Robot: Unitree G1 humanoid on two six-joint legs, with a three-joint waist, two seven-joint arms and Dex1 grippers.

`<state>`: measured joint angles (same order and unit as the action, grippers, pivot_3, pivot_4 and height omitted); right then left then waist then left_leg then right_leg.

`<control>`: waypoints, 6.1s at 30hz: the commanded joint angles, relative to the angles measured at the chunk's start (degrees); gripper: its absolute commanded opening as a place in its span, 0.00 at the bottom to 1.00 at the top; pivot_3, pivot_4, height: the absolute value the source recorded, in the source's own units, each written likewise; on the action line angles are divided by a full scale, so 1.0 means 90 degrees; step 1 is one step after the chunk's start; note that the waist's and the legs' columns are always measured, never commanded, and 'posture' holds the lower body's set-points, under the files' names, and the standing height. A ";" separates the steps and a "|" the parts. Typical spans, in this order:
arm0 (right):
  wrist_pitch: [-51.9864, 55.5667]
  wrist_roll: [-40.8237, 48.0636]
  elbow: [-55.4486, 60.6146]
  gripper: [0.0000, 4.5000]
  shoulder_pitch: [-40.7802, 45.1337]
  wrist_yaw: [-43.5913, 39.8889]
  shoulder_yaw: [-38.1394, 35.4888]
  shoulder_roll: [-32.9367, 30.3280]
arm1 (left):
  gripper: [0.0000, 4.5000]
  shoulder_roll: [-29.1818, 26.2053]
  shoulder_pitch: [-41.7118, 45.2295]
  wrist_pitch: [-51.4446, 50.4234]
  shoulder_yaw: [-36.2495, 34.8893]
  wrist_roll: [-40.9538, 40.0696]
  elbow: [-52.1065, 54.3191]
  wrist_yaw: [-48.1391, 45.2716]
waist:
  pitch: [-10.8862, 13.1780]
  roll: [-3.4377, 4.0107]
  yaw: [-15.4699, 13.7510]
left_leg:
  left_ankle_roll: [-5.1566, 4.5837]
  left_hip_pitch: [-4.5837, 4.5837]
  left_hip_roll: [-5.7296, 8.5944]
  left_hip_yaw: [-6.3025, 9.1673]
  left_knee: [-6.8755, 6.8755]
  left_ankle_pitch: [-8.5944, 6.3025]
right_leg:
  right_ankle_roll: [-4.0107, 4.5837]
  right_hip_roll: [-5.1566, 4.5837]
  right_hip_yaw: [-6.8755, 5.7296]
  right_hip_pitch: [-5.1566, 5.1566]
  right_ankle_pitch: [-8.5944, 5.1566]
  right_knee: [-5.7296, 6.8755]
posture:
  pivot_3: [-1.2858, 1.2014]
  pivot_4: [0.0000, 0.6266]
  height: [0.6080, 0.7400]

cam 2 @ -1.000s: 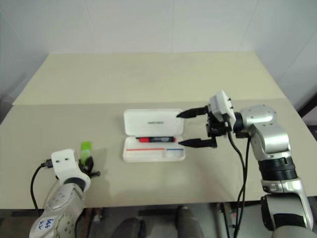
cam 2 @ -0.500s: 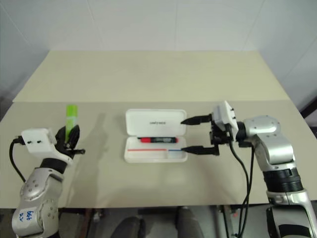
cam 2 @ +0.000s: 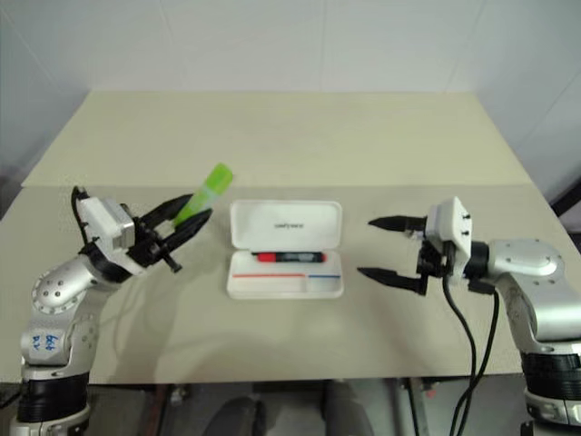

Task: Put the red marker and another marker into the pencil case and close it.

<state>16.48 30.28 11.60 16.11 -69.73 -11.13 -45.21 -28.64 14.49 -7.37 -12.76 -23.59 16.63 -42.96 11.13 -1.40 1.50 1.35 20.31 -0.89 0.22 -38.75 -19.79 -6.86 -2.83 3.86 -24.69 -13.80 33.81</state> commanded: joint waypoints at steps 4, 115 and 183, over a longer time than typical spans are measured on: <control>0.0124 0.0238 0.0716 1.00 -0.0466 0.0482 -0.0644 -0.0172 | 0.23 -0.0569 0.0719 -0.0008 0.0897 -0.0265 -0.0521 -0.1628 | 0.0000 0.0000 -0.0002 | 0.0000 -0.0004 0.0001 -0.0001 -0.0013 0.0002 | 0.0000 0.0008 0.0003 0.0006 0.0000 0.0005 | 0.52 0.24 1.00; -0.2074 -0.1658 -0.5440 1.00 0.2709 -0.1265 0.0927 -0.0721 | 0.99 -0.0823 0.2222 -0.1408 0.0948 -0.1092 -0.1074 -0.2973 | 0.0007 0.0010 0.0028 | -0.0012 -0.0006 -0.0001 -0.0006 -0.0028 0.0009 | -0.0009 0.0019 0.0015 0.0005 0.0004 0.0024 | 0.52 0.24 1.00; -0.2743 -0.2894 -0.7386 0.10 0.4738 -0.2346 0.1141 0.0825 | 1.00 -0.1332 0.1245 -0.1682 0.0596 -0.1454 -0.0197 -0.2391 | 0.0022 0.0034 0.0364 | 0.0007 -0.0014 -0.0004 -0.0041 -0.0029 0.0015 | -0.0021 0.0026 0.0062 -0.0010 0.0010 0.0067 | 0.52 0.24 1.00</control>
<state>-11.86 0.67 -61.45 60.15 -86.52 0.45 -37.43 -40.72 26.07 -24.16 -7.57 -37.37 14.83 -64.01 11.33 -1.09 4.78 1.41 20.20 -0.93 -0.13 -39.01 -19.66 -7.05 -2.61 4.41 -24.78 -13.71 34.41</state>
